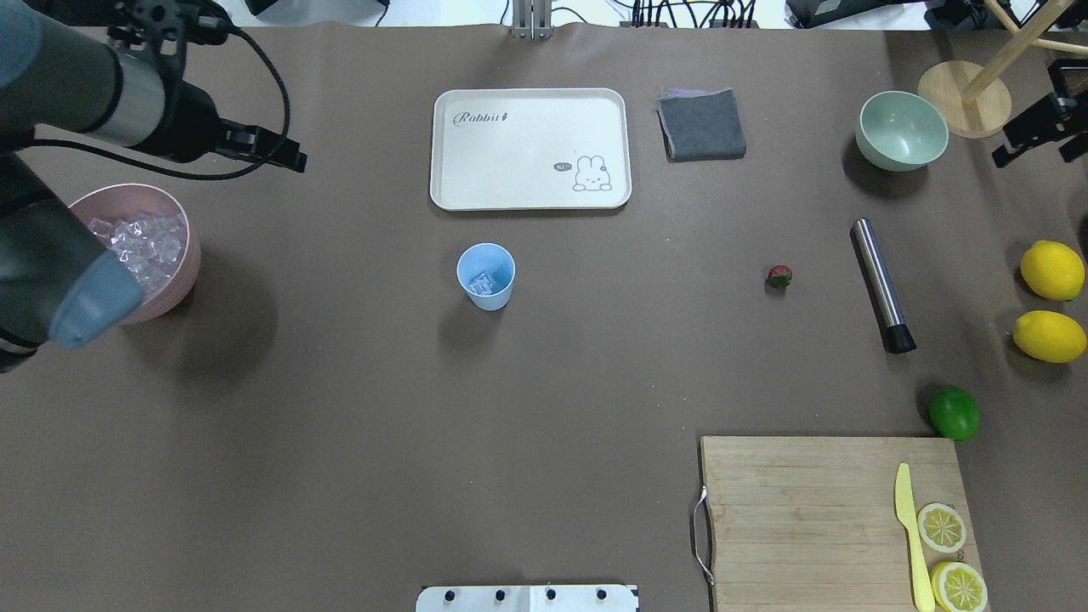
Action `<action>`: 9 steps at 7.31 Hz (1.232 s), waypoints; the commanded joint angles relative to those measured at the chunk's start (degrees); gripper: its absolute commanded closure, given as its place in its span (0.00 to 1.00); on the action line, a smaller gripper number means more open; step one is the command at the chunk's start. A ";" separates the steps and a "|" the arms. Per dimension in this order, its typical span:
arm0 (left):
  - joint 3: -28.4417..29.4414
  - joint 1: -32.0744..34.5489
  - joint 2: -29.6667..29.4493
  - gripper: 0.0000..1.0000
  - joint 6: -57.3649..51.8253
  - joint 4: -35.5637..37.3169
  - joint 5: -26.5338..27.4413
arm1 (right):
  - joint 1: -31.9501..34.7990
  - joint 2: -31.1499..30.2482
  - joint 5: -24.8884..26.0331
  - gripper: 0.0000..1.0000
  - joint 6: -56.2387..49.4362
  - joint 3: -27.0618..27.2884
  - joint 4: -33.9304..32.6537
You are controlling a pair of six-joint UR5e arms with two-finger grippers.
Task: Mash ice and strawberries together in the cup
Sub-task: 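Raise the left gripper away from the cup while the right arm reaches toward the strawberry, then lower the right gripper onto the red strawberry and grasp it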
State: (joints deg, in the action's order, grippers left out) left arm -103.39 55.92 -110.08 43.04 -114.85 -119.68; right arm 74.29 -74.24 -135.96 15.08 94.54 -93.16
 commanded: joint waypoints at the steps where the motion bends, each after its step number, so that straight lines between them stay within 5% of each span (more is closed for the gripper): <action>1: -1.20 7.42 5.12 0.02 -8.47 -0.02 -5.97 | -9.21 1.73 5.59 0.00 15.24 -0.93 12.23; 3: -1.11 10.08 6.44 0.02 -10.78 -0.02 -7.23 | -17.65 1.90 12.02 0.00 24.62 -1.81 20.45; 9: -1.11 10.62 6.45 0.02 -10.78 -0.02 -7.23 | -26.04 3.04 15.29 0.00 27.20 -4.43 21.08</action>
State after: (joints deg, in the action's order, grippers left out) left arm -104.58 66.49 -103.63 32.26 -114.87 -126.91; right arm 48.88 -71.82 -120.85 42.23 91.54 -72.44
